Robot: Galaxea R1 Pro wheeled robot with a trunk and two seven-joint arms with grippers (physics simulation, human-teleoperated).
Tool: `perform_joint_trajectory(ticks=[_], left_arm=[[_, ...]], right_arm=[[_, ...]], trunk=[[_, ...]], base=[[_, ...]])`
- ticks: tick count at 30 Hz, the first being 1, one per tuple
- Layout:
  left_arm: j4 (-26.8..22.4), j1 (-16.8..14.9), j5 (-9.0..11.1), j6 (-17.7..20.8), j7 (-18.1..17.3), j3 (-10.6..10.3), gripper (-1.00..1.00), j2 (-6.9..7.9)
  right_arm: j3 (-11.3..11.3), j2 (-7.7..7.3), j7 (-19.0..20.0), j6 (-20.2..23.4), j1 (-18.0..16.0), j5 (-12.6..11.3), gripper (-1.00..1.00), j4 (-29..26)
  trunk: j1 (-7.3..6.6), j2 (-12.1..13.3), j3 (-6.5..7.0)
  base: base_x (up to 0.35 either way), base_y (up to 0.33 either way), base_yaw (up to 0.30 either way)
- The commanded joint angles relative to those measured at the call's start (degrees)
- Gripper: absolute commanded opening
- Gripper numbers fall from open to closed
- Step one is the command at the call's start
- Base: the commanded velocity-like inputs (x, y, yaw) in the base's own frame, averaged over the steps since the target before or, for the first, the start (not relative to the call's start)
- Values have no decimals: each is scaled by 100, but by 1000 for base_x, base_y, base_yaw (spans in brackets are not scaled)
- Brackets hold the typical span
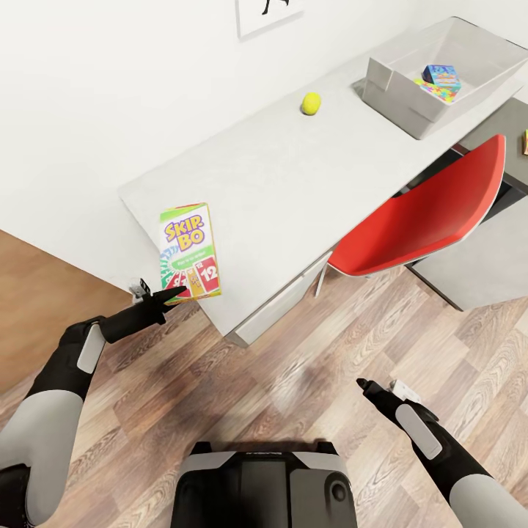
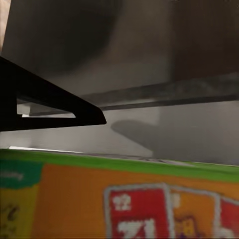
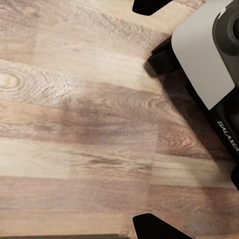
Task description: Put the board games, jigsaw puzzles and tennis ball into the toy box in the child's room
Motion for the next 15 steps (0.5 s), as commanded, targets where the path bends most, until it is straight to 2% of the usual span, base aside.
perform_joint_trajectory(ticks=[1, 11, 15], left_arm=[[3, -2, -21, 9, -5, 0, -100, 1], [3, -2, -6, -22, -28, 9, -100, 10], [3, -2, -3, -20, -29, 11, -100, 10]], right_arm=[[30, -8, -49, 5, -2, -46, 100, -12], [39, -3, -49, 5, -2, -46, 100, -12], [39, 0, -49, 5, -2, -46, 100, -12]], trunk=[[3, -6, -5], [3, -6, -5], [-85, 154, 67]], base=[[0, 0, 0], [0, 0, 0], [0, 0, 0]])
